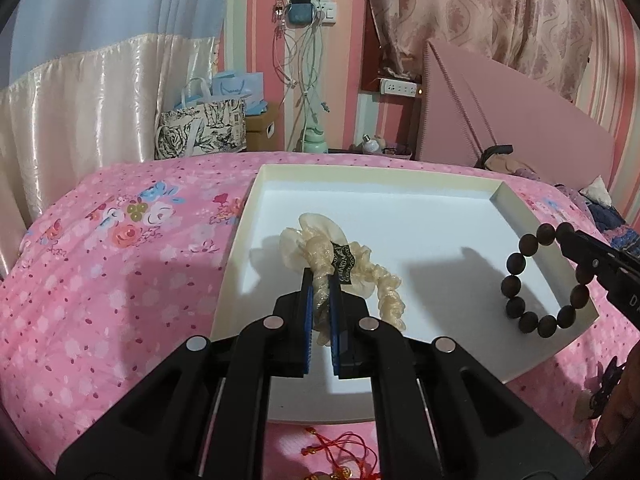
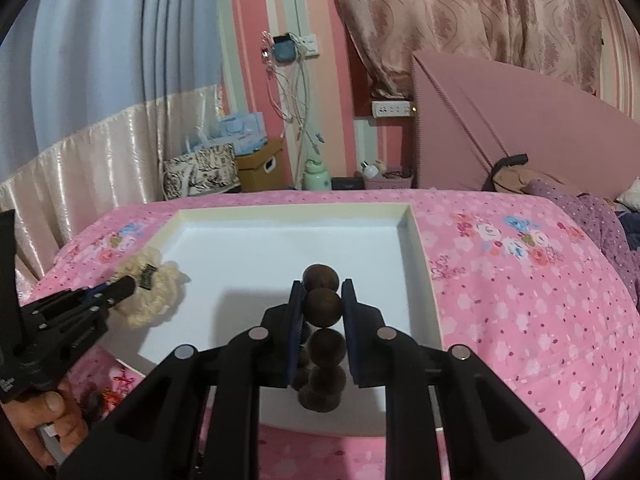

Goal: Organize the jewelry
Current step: 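Carry the scrunchie and bracelet into the white tray and open both tools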

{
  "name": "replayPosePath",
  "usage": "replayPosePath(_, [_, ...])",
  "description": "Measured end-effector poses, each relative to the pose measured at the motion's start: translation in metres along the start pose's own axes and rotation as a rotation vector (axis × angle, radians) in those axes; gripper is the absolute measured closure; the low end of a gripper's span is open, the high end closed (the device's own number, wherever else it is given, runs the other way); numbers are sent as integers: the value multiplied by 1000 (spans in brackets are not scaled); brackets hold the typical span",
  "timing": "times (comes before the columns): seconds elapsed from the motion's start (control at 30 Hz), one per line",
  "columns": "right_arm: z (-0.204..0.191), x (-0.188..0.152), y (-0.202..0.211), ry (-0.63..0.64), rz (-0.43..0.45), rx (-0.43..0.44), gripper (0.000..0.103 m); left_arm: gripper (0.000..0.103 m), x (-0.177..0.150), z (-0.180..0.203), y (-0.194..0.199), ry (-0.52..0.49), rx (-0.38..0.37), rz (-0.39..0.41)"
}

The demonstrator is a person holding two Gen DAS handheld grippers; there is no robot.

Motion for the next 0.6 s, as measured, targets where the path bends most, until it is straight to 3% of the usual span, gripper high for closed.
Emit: replayPosePath(0.6, [4,-15,-24,47,-89,-89,84,97,-3,4,-29,3,33,-101])
Point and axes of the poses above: each gripper's, at about its wrist camera, not at the fingertips, and y roughly against the way its jaws point, z to its right, x to its top, the point moved 3 cm from there along -y, roughly the way its jaws point, and after that the axes turned 3 degrees about -x, right-handed, at the moved point
